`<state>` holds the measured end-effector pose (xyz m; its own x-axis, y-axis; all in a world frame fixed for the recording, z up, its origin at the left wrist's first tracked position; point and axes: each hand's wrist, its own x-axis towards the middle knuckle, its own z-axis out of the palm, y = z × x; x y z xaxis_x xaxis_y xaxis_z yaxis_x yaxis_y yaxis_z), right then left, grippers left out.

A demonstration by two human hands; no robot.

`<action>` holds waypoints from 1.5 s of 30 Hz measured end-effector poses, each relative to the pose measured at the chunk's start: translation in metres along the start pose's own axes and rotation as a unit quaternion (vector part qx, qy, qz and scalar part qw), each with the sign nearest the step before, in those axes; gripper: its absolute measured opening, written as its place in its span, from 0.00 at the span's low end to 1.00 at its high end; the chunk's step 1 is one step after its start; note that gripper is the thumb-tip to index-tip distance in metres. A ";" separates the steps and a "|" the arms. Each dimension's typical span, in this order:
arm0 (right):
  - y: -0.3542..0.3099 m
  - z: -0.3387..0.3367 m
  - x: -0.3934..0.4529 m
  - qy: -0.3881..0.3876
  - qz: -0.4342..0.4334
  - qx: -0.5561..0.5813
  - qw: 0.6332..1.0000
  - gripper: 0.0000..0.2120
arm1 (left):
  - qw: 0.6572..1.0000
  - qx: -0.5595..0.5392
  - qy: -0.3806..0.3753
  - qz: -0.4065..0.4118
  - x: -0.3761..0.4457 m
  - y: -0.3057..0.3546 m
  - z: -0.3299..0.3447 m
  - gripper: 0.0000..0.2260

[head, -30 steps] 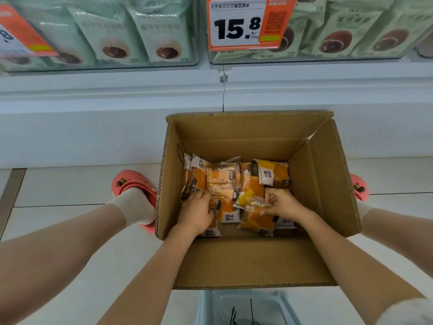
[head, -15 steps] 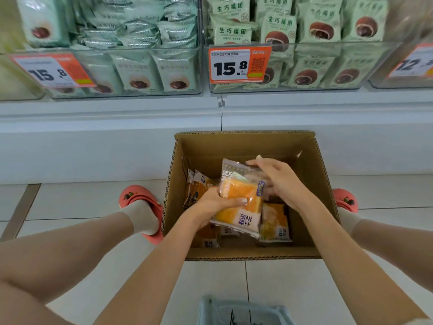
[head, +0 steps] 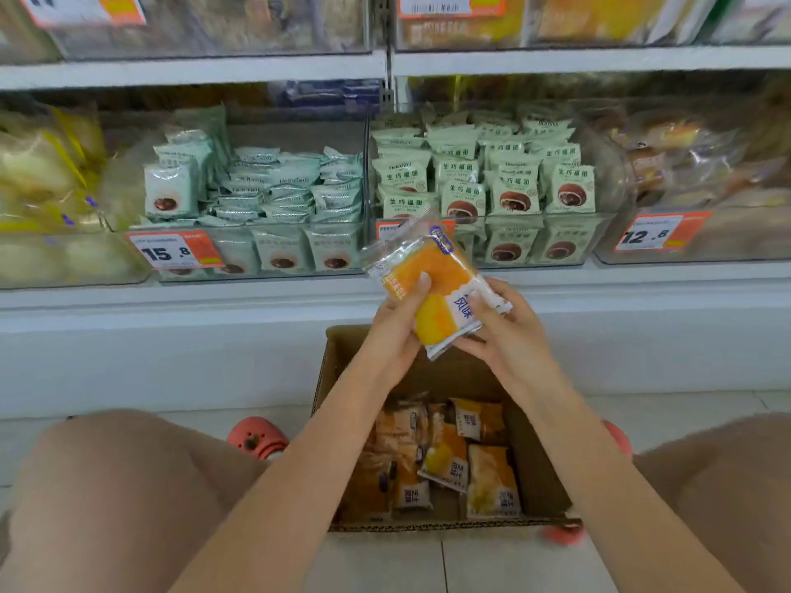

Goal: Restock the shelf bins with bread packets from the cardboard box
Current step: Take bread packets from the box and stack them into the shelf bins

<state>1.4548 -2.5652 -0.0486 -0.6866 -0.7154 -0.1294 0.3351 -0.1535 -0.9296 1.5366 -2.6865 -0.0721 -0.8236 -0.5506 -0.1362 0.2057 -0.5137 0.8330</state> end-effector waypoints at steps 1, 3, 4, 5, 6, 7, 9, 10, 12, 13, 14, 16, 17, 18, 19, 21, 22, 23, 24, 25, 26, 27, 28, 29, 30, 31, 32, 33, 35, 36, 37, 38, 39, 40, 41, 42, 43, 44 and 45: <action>-0.019 0.003 0.005 0.003 -0.019 -0.005 1.000 0.08 | 1.000 0.025 -0.010 0.016 0.004 0.020 0.006 0.30; -0.063 0.005 0.014 0.008 -0.065 -0.026 0.998 0.06 | 0.994 0.092 -0.010 0.054 0.012 0.066 0.023 0.31; -0.086 0.005 0.018 0.005 -0.089 -0.032 0.995 0.07 | 0.989 0.125 0.002 0.074 0.016 0.091 0.033 0.31; -0.110 0.005 0.022 0.000 -0.114 -0.037 0.993 0.07 | 0.983 0.155 0.031 0.094 0.021 0.114 0.043 0.29; -0.135 0.004 0.028 -0.002 -0.141 -0.046 0.989 0.08 | 0.973 0.180 0.073 0.128 0.026 0.137 0.053 0.26; -0.161 0.005 0.033 -0.001 -0.169 -0.058 0.984 0.08 | 0.949 0.215 0.129 0.190 0.032 0.157 0.061 0.24; -0.212 0.008 0.049 0.010 -0.221 -0.086 0.971 0.06 | 0.833 0.364 0.225 0.350 0.050 0.188 0.075 0.20; -0.237 0.012 0.059 0.013 -0.246 -0.104 0.964 0.04 | 0.743 0.462 0.258 0.409 0.060 0.199 0.082 0.19; -0.281 0.021 0.080 0.017 -0.284 -0.142 0.948 0.03 | 0.564 0.594 0.280 0.500 0.082 0.218 0.099 0.17; -0.302 0.028 0.089 0.019 -0.299 -0.157 0.941 0.04 | 0.494 0.629 0.266 0.538 0.095 0.225 0.107 0.16; -0.321 0.035 0.100 0.020 -0.312 -0.169 0.935 0.05 | 0.434 0.650 0.252 0.571 0.108 0.232 0.116 0.15; -0.354 0.050 0.119 0.012 -0.329 -0.190 0.925 0.05 | 0.358 0.668 0.252 0.602 0.137 0.242 0.126 0.15; -0.369 0.057 0.130 0.008 -0.331 -0.205 0.921 0.04 | 0.344 0.669 0.262 0.605 0.149 0.247 0.128 0.16; -0.381 0.064 0.141 0.003 -0.328 -0.222 0.918 0.06 | 0.332 0.663 0.271 0.614 0.158 0.251 0.129 0.18; -0.392 0.070 0.152 -0.008 -0.319 -0.237 0.917 0.09 | 0.320 0.653 0.274 0.629 0.166 0.254 0.128 0.19; -0.404 0.083 0.173 -0.045 -0.277 -0.279 0.918 0.12 | 0.291 0.623 0.271 0.674 0.176 0.255 0.124 0.17; -0.405 0.090 0.181 -0.069 -0.248 -0.313 0.914 0.12 | 0.283 0.613 0.266 0.689 0.178 0.255 0.122 0.16; -0.404 0.096 0.189 -0.092 -0.221 -0.352 0.905 0.11 | 0.282 0.608 0.263 0.694 0.179 0.255 0.121 0.16; -0.400 0.101 0.197 -0.106 -0.201 -0.383 0.895 0.10 | 0.283 0.605 0.264 0.696 0.180 0.254 0.121 0.16; -0.395 0.106 0.205 -0.109 -0.193 -0.395 0.892 0.07 | 0.283 0.603 0.265 0.697 0.181 0.253 0.121 0.16; -0.390 0.109 0.210 -0.105 -0.193 -0.388 0.895 0.06 | 0.283 0.599 0.267 0.700 0.181 0.253 0.121 0.16; -0.387 0.111 0.214 -0.095 -0.201 -0.377 0.899 0.06 | 0.285 0.595 0.267 0.702 0.183 0.252 0.121 0.16; -0.384 0.111 0.218 -0.087 -0.211 -0.370 0.900 0.07 | 0.287 0.592 0.265 0.705 0.184 0.252 0.121 0.16; -0.382 0.111 0.220 -0.082 -0.221 -0.373 0.897 0.07 | 0.290 0.590 0.263 0.707 0.184 0.252 0.120 0.16; -0.381 0.109 0.222 -0.079 -0.229 -0.378 0.894 0.08 | 0.291 0.589 0.262 0.707 0.184 0.252 0.120 0.17; -0.380 0.108 0.224 -0.076 -0.237 -0.387 0.888 0.08 | 0.290 0.589 0.264 0.706 0.184 0.252 0.120 0.17; -0.380 0.108 0.224 -0.073 -0.247 -0.395 0.882 0.08 | 0.291 0.589 0.266 0.705 0.183 0.252 0.120 0.17; -0.380 0.108 0.225 -0.070 -0.257 -0.400 0.877 0.09 | 0.291 0.590 0.266 0.705 0.183 0.253 0.120 0.17; -0.380 0.110 0.225 -0.064 -0.277 -0.393 0.875 0.09 | 0.293 0.592 0.262 0.704 0.183 0.253 0.121 0.17; -0.380 0.112 0.225 -0.063 -0.286 -0.384 0.876 0.09 | 0.293 0.593 0.261 0.703 0.183 0.252 0.121 0.17; -0.379 0.113 0.225 -0.062 -0.291 -0.375 0.878 0.08 | 0.292 0.593 0.262 0.703 0.183 0.252 0.121 0.17; -0.378 0.114 0.225 -0.062 -0.294 -0.364 0.882 0.07 | 0.291 0.593 0.263 0.703 0.183 0.252 0.121 0.17; -0.376 0.115 0.226 -0.064 -0.295 -0.356 0.884 0.07 | 0.290 0.593 0.263 0.704 0.183 0.252 0.121 0.17; -0.374 0.115 0.226 -0.065 -0.298 -0.353 0.885 0.08 | 0.289 0.592 0.264 0.704 0.183 0.252 0.121 0.17; -0.371 0.115 0.227 -0.062 -0.303 -0.358 0.881 0.09 | 0.287 0.590 0.266 0.706 0.183 0.252 0.121 0.17; -0.369 0.114 0.227 -0.057 -0.310 -0.368 0.875 0.09 | 0.286 0.588 0.267 0.708 0.183 0.252 0.121 0.17; -0.367 0.112 0.227 -0.053 -0.318 -0.381 0.867 0.10 | 0.286 0.586 0.268 0.709 0.183 0.252 0.120 0.17; -0.366 0.110 0.225 -0.047 -0.329 -0.398 0.855 0.13 | 0.285 0.585 0.268 0.710 0.184 0.252 0.120 0.17; -0.365 0.108 0.224 -0.038 -0.340 -0.416 0.842 0.17 | 0.287 0.585 0.267 0.710 0.184 0.252 0.120 0.17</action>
<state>1.2486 -2.7430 0.2994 -0.4832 -0.7014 0.5241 -0.7097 -0.0368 -0.7035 1.3734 -2.8381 0.1770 -0.0862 0.1596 0.9834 -0.4426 0.8782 -0.1813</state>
